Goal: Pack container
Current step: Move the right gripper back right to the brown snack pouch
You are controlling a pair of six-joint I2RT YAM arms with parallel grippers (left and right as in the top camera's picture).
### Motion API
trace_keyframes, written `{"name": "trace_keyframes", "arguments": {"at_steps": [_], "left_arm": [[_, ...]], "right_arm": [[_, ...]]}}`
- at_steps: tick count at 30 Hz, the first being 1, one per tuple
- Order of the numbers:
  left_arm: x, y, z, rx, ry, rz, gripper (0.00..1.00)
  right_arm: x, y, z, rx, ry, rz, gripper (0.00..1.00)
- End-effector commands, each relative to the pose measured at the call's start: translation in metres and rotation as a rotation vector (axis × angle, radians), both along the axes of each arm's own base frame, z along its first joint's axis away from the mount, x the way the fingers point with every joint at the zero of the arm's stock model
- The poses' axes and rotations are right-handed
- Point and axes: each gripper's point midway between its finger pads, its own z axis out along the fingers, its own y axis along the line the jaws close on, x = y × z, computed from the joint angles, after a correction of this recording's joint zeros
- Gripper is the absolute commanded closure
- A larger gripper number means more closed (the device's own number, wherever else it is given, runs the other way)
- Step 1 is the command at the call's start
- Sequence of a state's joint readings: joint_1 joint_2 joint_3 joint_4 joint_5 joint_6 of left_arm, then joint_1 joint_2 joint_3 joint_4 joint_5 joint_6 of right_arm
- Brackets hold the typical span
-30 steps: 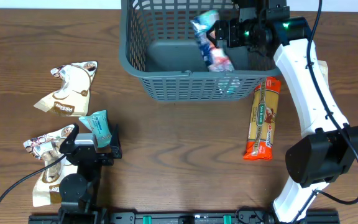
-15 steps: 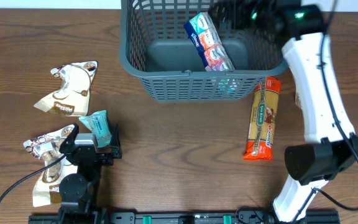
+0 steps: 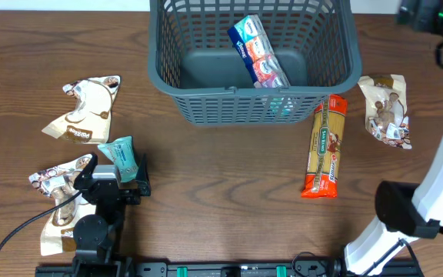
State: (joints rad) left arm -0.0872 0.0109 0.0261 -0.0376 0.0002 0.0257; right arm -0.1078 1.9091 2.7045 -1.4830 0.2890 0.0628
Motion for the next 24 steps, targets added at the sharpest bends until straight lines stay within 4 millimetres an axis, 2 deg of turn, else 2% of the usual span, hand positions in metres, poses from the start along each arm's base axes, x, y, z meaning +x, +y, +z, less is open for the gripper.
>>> {"name": "trace_keyframes", "arguments": {"at_steps": [1, 9, 11, 13, 15, 18, 24], "left_arm": [[-0.001, 0.001, -0.018, 0.004, 0.051, 0.005, 0.01], [-0.001, 0.001, -0.018, 0.004, 0.051, 0.005, 0.01], [-0.001, 0.001, -0.018, 0.004, 0.051, 0.005, 0.01], [-0.001, 0.001, -0.018, 0.004, 0.051, 0.005, 0.01], [-0.001, 0.001, -0.018, 0.004, 0.051, 0.005, 0.01], [-0.001, 0.001, -0.018, 0.004, 0.051, 0.005, 0.01], [-0.001, 0.0, -0.018, 0.004, 0.051, 0.004, 0.01]], "right_arm": [[0.008, -0.027, -0.045, 0.016, 0.14, -0.007, 0.01], [0.016, -0.061, -0.146, 0.108, 0.358, -0.03, 0.01], [0.011, -0.055, -0.181, 0.117, 0.466, 0.059, 0.01], [0.006, -0.043, -0.206, 0.142, 0.539, 0.151, 0.01], [0.002, -0.039, -0.231, 0.166, 0.593, 0.179, 0.09], [-0.003, -0.04, -0.26, 0.173, 0.645, 0.171, 0.15], [-0.008, -0.057, -0.301, 0.104, 0.692, 0.125, 0.12]]}}
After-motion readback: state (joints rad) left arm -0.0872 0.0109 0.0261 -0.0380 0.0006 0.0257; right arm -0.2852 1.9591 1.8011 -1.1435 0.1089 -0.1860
